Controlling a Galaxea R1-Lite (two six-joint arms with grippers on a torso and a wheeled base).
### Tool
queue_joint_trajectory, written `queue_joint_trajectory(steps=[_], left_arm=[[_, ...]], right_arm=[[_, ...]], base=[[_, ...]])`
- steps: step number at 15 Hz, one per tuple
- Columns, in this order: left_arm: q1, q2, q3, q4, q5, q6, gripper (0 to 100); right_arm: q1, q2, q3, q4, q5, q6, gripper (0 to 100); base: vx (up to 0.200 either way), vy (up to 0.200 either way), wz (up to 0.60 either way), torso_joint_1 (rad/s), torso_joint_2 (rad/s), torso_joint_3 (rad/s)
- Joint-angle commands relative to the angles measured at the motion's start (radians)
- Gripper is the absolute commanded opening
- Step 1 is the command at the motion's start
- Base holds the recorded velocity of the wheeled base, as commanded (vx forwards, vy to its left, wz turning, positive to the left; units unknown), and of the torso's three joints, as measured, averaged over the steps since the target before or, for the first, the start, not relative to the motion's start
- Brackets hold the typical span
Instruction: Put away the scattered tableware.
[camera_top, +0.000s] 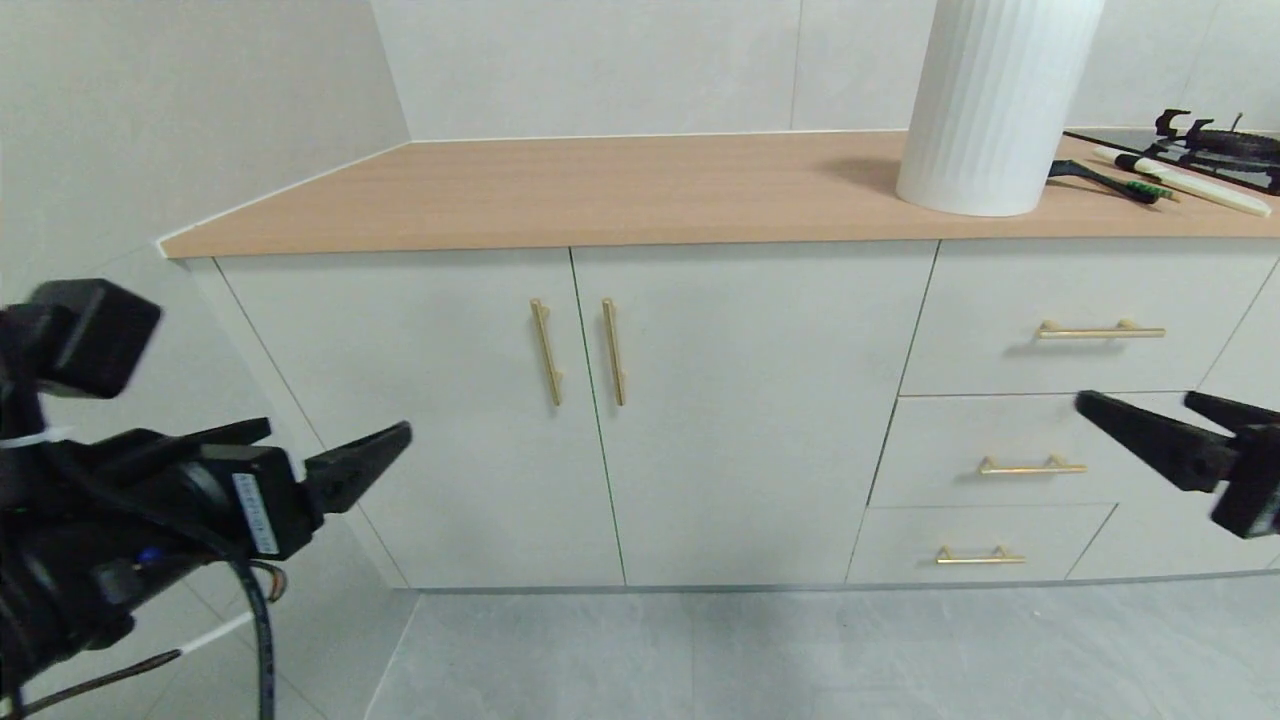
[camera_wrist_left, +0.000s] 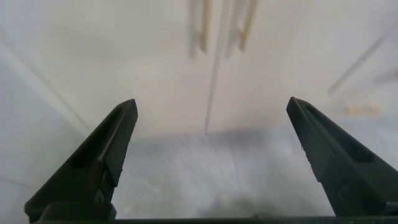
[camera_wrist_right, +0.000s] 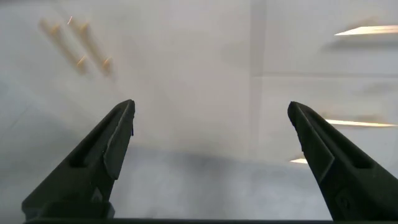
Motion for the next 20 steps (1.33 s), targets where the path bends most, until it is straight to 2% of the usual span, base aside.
queue_joint_trajectory(steps=[1, 2, 3, 5, 7, 8, 9, 10, 11, 12, 14, 15, 16, 17, 18, 19, 20], left_arm=[[0.148, -0.312, 0.097, 0.019, -0.002, 0.061, 100], [0.186, -0.414, 0.117, 0.049, -0.004, 0.107, 100], [0.205, -0.502, 0.118, 0.095, -0.004, 0.130, 100], [0.214, -0.666, 0.098, 0.236, -0.002, 0.142, 100], [0.214, -0.822, 0.081, 0.370, -0.004, 0.150, 100], [0.214, -0.822, 0.081, 0.370, -0.004, 0.150, 100], [0.226, -0.899, 0.089, 0.407, -0.004, 0.153, 100], [0.271, -0.970, 0.109, 0.424, -0.005, 0.179, 100], [0.303, -1.031, 0.127, 0.433, -0.009, 0.195, 100], [0.332, -1.040, 0.149, 0.428, -0.004, 0.195, 100], [0.349, -1.040, 0.210, 0.396, 0.010, 0.162, 100], [0.367, -1.040, 0.279, 0.361, 0.011, 0.165, 100], [0.421, -1.062, 0.361, 0.302, 0.004, 0.182, 100], [0.458, -1.137, 0.443, 0.279, -0.022, 0.233, 100], [0.459, -1.137, 0.526, 0.253, -0.015, 0.231, 100], [0.459, -1.137, 0.604, 0.192, -0.004, 0.227, 100], [0.459, -1.137, 0.606, 0.244, -0.016, 0.219, 100]], right_arm=[[-0.120, -0.396, 0.092, 0.128, -0.018, -0.078, 100], [-0.146, -0.510, 0.088, 0.232, -0.018, -0.098, 100], [-0.194, -0.608, 0.089, 0.318, -0.021, -0.129, 100], [-0.326, -0.801, 0.092, 0.453, -0.021, -0.193, 100], [-0.389, -0.984, 0.091, 0.576, -0.021, -0.280, 100], [-0.389, -0.984, 0.091, 0.576, -0.021, -0.280, 100], [-0.425, -1.040, 0.092, 0.617, -0.028, -0.297, 100], [-0.422, -1.039, 0.089, 0.617, -0.090, -0.297, 100], [-0.422, -1.039, 0.098, 0.617, -0.111, -0.297, 100], [-0.422, -1.039, 0.132, 0.617, -0.108, -0.296, 100], [-0.422, -1.039, 0.247, 0.610, -0.107, -0.287, 100], [-0.422, -1.039, 0.321, 0.570, -0.105, -0.277, 100], [-0.422, -1.039, 0.391, 0.501, -0.105, -0.273, 100], [-0.422, -1.039, 0.454, 0.432, -0.094, -0.276, 100], [-0.422, -1.039, 0.485, 0.396, -0.061, -0.276, 100], [-0.422, -1.039, 0.485, 0.421, -0.028, -0.270, 100], [-0.422, -1.039, 0.485, 0.444, -0.018, -0.267, 100]], base=[[0.000, 0.000, 0.00, 0.000, 0.00, 0.000], [0.000, 0.000, 0.00, 0.000, 0.00, 0.000], [0.000, 0.000, 0.00, 0.000, 0.00, 0.000], [0.000, 0.000, 0.00, 0.000, 0.00, 0.000], [0.000, 0.000, 0.00, 0.000, 0.00, 0.000], [0.000, 0.000, 0.00, 0.000, 0.00, 0.000], [0.000, 0.000, 0.00, 0.000, 0.00, 0.000], [0.000, 0.000, 0.00, 0.000, 0.00, 0.000], [0.000, 0.000, 0.00, 0.000, 0.00, 0.000], [0.000, 0.000, 0.00, 0.000, 0.00, 0.000], [0.000, 0.000, 0.00, 0.000, 0.00, 0.000], [0.000, 0.000, 0.00, 0.000, 0.00, 0.000], [0.000, 0.000, 0.00, 0.000, 0.00, 0.000], [0.000, 0.000, 0.00, 0.000, 0.00, 0.000], [0.000, 0.000, 0.00, 0.000, 0.00, 0.000], [0.000, 0.000, 0.00, 0.000, 0.00, 0.000], [0.000, 0.000, 0.00, 0.000, 0.00, 0.000]])
